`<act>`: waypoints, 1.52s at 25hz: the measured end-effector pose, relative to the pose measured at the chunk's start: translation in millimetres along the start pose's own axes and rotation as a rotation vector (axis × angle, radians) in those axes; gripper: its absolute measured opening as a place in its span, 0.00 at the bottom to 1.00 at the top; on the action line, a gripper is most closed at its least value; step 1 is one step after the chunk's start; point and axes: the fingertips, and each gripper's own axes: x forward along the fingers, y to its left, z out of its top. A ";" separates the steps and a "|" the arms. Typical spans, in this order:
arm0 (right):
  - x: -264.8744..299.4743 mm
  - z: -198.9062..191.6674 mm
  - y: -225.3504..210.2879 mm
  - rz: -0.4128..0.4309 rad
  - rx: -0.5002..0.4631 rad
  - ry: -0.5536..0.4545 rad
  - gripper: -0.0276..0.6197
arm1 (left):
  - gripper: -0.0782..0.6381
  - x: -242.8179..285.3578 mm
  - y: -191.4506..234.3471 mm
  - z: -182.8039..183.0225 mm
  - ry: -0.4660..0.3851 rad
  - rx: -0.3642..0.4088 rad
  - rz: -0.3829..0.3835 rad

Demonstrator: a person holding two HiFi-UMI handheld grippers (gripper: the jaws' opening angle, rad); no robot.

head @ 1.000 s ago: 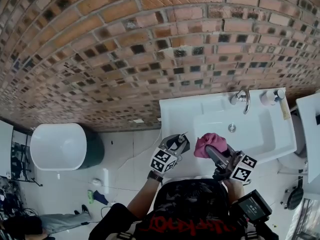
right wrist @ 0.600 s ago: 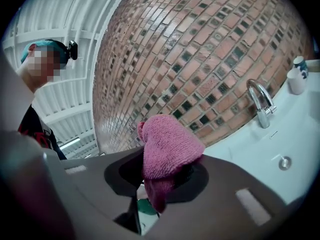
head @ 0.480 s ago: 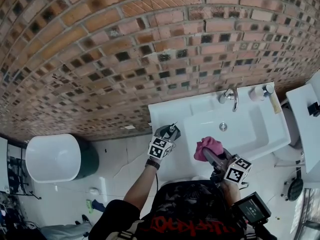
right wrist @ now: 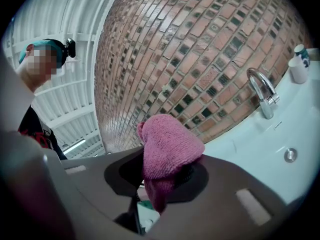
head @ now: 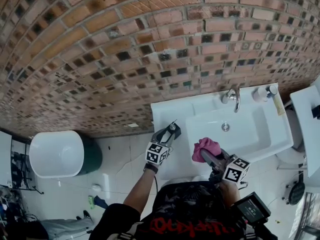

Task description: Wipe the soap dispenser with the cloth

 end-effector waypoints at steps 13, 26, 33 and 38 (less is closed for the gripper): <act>-2.6 -5.7 5.6 0.146 0.016 0.052 0.17 | 0.15 -147.0 -89.5 118.2 -0.363 0.036 0.239; -65.8 -80.5 137.1 0.154 -0.119 -0.014 0.17 | 0.11 -251.3 -209.2 44.5 -0.361 0.029 0.045; -136.4 -189.1 237.8 0.116 -0.169 -0.028 0.17 | 0.11 -361.6 -279.2 -29.6 -0.406 -0.038 0.003; -173.6 -218.4 286.9 0.115 -0.200 -0.014 0.17 | 0.11 -417.6 -319.0 -45.7 -0.439 -0.048 0.015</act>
